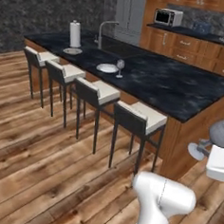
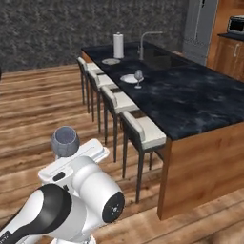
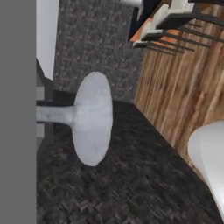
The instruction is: Retrieve the wine glasses from the counter and place one next to each plate.
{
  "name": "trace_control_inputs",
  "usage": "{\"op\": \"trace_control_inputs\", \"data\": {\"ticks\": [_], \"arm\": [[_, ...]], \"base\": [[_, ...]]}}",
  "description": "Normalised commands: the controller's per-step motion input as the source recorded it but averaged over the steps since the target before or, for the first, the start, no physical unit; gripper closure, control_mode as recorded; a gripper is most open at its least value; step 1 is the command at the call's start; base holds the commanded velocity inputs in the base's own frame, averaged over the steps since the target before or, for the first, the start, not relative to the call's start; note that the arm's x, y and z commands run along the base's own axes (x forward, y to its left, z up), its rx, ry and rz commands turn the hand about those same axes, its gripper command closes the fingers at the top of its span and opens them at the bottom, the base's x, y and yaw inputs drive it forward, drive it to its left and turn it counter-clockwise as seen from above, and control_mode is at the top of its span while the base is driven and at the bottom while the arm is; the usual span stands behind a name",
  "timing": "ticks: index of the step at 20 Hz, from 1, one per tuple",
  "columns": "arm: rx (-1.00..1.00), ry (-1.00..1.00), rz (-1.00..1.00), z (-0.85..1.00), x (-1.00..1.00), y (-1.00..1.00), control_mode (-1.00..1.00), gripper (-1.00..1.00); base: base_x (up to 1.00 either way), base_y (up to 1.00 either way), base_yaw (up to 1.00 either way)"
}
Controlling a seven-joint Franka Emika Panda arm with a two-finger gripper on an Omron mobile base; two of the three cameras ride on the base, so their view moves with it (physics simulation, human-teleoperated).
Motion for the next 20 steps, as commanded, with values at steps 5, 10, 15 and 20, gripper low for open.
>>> {"op": "trace_control_inputs", "data": {"ticks": [5,10,15,20], "arm": [[0.0,0.0,0.0,0.0,0.0,0.0,1.0,1.0],[0.0,0.0,0.0,0.0,0.0,0.0,1.0,1.0],[0.0,0.0,0.0,0.0,0.0,0.0,1.0,1.0],[0.0,0.0,0.0,0.0,0.0,0.0,1.0,1.0]], "base": [[0.56,1.0,-0.35],[0.56,1.0,-0.33],[0.55,1.0,-0.32],[0.51,1.0,-0.29]]}}
